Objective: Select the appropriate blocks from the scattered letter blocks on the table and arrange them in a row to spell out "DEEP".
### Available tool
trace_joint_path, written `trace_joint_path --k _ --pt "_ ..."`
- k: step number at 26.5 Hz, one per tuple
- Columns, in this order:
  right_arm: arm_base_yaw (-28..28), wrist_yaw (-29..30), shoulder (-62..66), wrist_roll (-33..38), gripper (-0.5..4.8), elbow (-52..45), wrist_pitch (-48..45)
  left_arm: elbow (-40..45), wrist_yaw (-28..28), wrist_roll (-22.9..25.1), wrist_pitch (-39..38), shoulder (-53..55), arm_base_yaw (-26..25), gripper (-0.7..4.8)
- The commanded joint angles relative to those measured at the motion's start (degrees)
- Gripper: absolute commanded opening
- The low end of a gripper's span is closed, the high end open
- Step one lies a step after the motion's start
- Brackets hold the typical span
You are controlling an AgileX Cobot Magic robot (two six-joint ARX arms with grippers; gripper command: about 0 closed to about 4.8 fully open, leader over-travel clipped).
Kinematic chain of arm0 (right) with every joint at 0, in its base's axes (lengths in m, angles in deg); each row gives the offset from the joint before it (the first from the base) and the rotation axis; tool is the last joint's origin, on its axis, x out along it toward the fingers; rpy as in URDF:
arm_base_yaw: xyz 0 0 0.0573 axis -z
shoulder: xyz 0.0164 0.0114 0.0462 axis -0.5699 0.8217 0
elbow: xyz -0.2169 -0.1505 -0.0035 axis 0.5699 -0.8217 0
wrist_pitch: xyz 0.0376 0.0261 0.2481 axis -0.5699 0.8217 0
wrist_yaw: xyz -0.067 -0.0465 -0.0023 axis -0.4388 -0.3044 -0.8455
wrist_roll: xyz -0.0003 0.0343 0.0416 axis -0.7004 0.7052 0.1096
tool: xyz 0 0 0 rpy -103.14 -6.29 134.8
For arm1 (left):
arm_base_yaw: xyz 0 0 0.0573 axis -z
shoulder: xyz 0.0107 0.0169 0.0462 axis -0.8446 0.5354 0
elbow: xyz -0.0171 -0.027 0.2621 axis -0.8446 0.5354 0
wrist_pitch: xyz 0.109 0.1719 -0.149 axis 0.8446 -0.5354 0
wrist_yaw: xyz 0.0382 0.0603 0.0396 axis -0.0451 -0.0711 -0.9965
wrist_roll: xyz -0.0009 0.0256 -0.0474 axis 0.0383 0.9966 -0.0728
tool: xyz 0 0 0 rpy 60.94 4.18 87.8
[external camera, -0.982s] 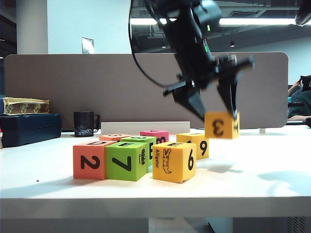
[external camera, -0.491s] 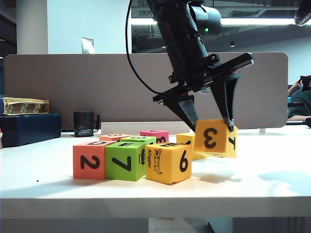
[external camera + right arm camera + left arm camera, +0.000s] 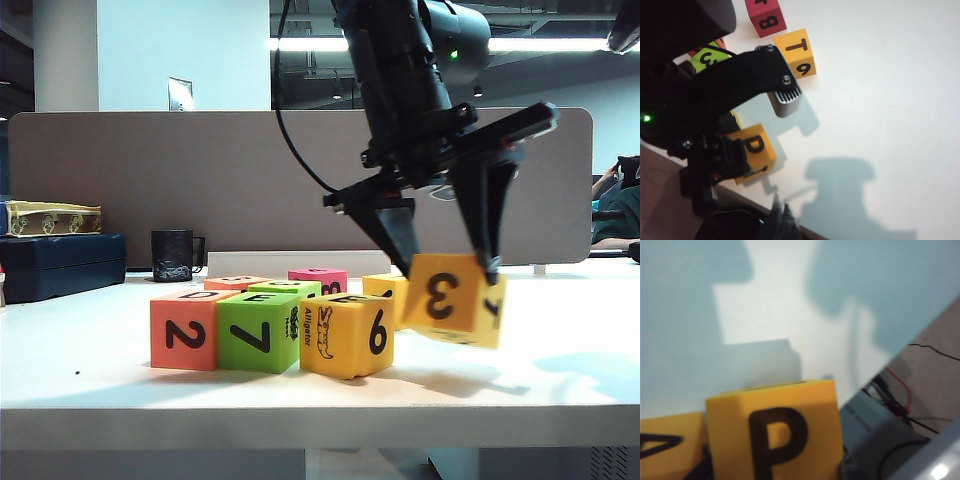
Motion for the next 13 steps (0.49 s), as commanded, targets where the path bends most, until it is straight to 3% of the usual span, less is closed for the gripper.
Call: trace_joint_path --k 1,13 --pt "0.0 -0.1 -0.1 -0.2 -0.05 0.2 0.0 -0.1 -4.8 0.3 -1.1 -0.3 -0.1 2.33" --pt "0.0 -0.1 -0.1 -0.2 -0.06 0.2 1.4 0.0 -11.8 -1.2 -0.4 -0.3 -0.5 2.33"
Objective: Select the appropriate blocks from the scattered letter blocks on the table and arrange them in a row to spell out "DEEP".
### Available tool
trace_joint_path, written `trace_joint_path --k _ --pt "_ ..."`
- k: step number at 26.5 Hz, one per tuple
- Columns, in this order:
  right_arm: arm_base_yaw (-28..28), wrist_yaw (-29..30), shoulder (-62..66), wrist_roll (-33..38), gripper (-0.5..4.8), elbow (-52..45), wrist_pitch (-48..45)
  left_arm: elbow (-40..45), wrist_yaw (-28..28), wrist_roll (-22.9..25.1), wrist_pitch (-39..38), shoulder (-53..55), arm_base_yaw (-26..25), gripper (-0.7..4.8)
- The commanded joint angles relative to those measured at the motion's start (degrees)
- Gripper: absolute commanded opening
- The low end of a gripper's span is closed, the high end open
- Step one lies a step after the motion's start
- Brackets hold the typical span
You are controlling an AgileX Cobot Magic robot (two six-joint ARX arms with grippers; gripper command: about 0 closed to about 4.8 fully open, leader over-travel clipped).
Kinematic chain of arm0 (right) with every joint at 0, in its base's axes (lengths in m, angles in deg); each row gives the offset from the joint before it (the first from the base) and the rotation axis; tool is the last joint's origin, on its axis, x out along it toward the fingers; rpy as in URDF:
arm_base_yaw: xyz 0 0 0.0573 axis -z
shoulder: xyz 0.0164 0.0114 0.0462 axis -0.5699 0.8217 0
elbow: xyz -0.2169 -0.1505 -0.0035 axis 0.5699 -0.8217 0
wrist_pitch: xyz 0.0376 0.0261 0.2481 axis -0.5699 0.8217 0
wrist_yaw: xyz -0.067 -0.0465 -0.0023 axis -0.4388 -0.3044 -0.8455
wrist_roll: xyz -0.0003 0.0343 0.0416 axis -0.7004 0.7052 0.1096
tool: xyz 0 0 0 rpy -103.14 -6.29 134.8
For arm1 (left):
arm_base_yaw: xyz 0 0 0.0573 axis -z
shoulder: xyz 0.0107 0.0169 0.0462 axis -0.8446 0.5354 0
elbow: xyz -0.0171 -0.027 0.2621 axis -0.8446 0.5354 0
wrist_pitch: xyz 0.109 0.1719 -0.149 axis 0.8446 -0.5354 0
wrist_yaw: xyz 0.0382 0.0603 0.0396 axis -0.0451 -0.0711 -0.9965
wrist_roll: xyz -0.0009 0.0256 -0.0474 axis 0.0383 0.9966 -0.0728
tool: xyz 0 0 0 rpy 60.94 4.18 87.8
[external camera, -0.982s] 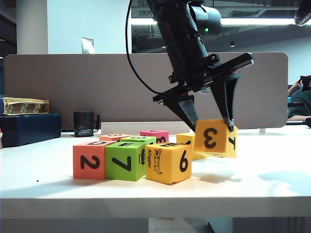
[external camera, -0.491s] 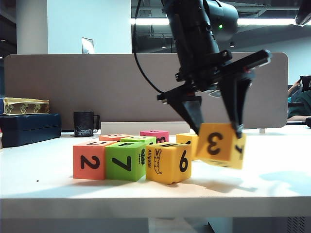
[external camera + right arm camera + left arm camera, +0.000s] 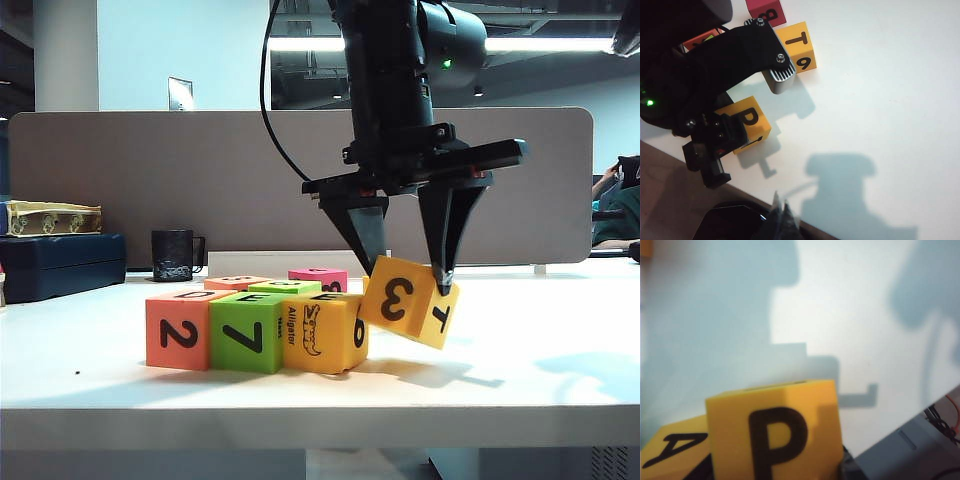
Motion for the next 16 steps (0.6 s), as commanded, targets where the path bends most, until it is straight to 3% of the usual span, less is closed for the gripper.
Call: trace_joint_path --k 1,5,11,16 --pt "0.0 -0.1 -0.1 -0.2 -0.05 0.2 0.4 0.0 -1.8 -0.9 0.3 -0.3 -0.7 2.33" --pt "0.0 -0.1 -0.1 -0.2 -0.06 0.2 0.5 -0.1 -2.1 -2.1 1.2 -0.3 -0.8 2.33" --pt "0.0 -0.1 -0.1 -0.2 -0.05 0.2 0.5 0.0 3.6 -4.0 2.3 -0.3 -0.5 2.37" --pt "0.0 -0.1 -0.1 -0.2 -0.06 0.2 1.2 0.0 3.9 -6.1 4.4 -0.3 -0.2 2.37"
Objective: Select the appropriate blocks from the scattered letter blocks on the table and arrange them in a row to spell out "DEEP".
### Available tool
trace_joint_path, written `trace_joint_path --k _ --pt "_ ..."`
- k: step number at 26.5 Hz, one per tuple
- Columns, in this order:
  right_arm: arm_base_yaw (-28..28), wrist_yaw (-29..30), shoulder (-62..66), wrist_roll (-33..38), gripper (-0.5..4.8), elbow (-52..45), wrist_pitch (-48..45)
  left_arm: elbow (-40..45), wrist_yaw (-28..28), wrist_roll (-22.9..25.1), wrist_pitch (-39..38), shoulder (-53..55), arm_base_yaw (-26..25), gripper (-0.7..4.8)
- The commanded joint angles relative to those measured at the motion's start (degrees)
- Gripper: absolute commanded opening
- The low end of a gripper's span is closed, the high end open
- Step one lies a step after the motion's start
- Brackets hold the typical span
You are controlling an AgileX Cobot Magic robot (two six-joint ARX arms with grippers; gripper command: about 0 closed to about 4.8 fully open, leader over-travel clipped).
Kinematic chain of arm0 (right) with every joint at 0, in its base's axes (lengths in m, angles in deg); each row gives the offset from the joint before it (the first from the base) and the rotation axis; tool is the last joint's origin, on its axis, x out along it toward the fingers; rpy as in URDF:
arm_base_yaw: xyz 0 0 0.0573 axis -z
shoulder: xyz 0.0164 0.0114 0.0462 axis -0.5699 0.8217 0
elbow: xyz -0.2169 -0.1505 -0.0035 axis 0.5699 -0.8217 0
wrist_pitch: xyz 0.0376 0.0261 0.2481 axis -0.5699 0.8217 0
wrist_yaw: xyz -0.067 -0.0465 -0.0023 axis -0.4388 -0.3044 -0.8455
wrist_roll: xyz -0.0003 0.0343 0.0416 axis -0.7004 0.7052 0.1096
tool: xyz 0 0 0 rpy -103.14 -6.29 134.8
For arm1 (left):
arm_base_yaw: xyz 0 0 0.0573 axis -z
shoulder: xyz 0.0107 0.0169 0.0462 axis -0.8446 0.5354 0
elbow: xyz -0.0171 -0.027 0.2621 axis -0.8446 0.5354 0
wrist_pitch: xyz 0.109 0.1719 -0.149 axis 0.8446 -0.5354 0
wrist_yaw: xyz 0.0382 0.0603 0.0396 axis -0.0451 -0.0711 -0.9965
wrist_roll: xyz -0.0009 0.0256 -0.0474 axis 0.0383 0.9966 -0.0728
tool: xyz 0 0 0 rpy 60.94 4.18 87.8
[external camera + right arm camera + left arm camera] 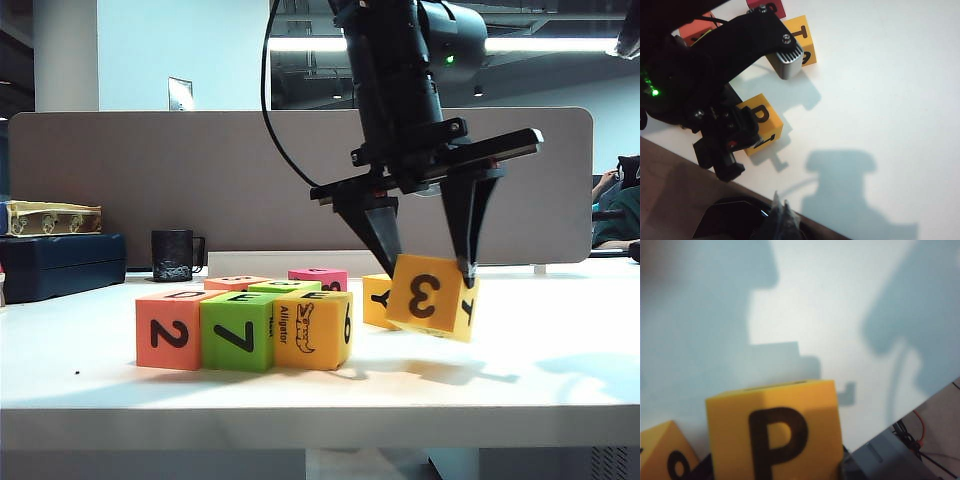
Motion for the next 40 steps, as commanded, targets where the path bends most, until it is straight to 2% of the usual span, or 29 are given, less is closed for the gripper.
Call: trace_joint_path --k 1,15,16,20,23,25,28,32,35,40 --pt "0.0 -0.1 -0.1 -0.2 -0.06 0.2 0.3 0.0 0.2 -1.4 1.4 -0.3 0.0 2.37" --pt "0.0 -0.1 -0.1 -0.2 -0.05 0.2 0.6 0.0 0.9 -1.8 0.7 3.0 -0.1 2.47" --pt "0.0 -0.1 -0.1 -0.2 -0.05 0.2 0.6 0.0 0.9 -1.8 0.7 3.0 -0.1 2.55" --pt "0.0 -0.1 -0.1 -0.2 -0.05 0.2 0.6 -0.1 0.9 -1.8 -0.6 3.0 0.0 3.5" --pt "0.0 -0.1 -0.1 -0.2 -0.05 0.2 0.3 -0.1 3.2 -1.8 -2.7 2.9 -0.1 3.51" --pt "0.0 -0.1 -0.1 -0.2 -0.06 0.2 0.0 -0.4 3.2 -1.8 -2.6 2.9 -0.1 3.55" --pt "0.0 -0.1 -0.1 -0.2 -0.06 0.2 -0.1 -1.4 3.2 -1.7 -2.7 2.9 -0.1 3.95" --pt "0.0 -0.1 -0.1 -0.2 -0.05 0.2 -0.2 -3.8 3.2 -1.3 -3.7 2.9 -0.1 3.96" --pt "0.0 -0.5 -0.1 -0.2 -0.06 0.2 -0.2 -8.2 2.5 0.4 -6.3 2.8 -0.6 3.95" --pt "0.0 -1.8 -0.1 -0.2 -0.06 0.2 -0.2 -12.3 -2.7 3.1 -11.3 2.2 -2.2 3.95"
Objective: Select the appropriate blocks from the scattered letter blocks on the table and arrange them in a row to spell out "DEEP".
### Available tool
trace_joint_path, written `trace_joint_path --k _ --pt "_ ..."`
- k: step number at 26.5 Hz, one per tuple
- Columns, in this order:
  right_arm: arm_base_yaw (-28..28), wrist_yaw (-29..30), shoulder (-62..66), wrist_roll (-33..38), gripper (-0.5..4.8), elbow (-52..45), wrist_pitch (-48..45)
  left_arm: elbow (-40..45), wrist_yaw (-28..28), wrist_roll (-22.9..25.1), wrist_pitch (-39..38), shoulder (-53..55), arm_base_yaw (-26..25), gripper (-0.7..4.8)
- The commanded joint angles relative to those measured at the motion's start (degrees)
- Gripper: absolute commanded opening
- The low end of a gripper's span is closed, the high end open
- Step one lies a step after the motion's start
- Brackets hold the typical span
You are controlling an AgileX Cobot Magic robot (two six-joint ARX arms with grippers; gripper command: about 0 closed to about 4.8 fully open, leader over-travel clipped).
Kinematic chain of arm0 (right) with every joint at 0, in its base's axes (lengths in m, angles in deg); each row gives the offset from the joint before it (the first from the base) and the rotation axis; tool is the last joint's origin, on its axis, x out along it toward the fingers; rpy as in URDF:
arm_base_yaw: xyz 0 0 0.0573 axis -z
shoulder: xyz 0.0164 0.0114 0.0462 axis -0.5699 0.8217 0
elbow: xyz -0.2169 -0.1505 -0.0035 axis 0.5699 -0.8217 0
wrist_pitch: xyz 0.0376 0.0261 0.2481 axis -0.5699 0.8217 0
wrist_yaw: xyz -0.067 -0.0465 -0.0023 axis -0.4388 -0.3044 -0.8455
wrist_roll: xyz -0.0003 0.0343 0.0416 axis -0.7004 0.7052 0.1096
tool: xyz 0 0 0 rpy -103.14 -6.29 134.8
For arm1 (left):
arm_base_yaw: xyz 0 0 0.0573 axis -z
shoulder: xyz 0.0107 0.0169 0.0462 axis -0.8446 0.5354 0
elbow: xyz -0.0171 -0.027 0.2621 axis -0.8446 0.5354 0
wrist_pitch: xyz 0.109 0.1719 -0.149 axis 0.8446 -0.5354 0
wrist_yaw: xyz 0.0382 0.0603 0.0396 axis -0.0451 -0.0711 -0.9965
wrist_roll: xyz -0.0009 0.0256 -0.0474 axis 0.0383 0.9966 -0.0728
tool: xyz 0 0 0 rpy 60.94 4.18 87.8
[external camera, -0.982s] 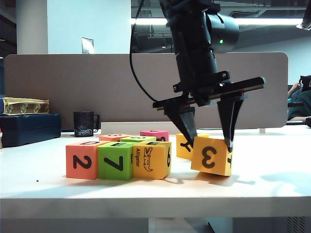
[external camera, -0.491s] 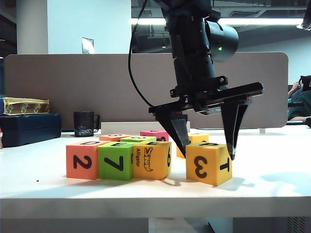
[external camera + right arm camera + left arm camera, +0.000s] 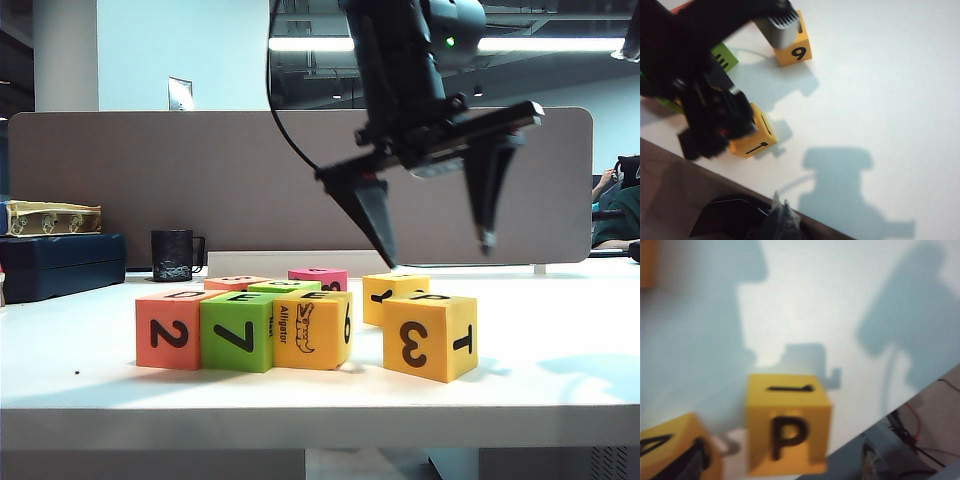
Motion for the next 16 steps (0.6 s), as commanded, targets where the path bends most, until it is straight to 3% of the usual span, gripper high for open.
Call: trace_joint_path --k 1,5,8,16 --pt "0.0 -0.9 -0.1 -0.2 -0.06 0.2 -0.9 -2.5 -4.2 2.7 -4.0 -1.2 -1.6 3.95" --pt "0.0 -1.0 0.4 -0.2 -0.06 0.2 -1.4 -4.7 -5.6 4.9 -6.2 -3.2 -4.5 3.92" --pt "0.0 -1.4 0.4 -0.2 -0.06 0.2 -1.8 -4.7 -7.2 7.1 -6.2 -6.2 -7.3 3.15" --pt "0.0 -1.3 1.5 -0.2 -0.06 0.2 -2.2 -4.7 -8.3 8.5 -6.2 -10.2 -13.8 2.59"
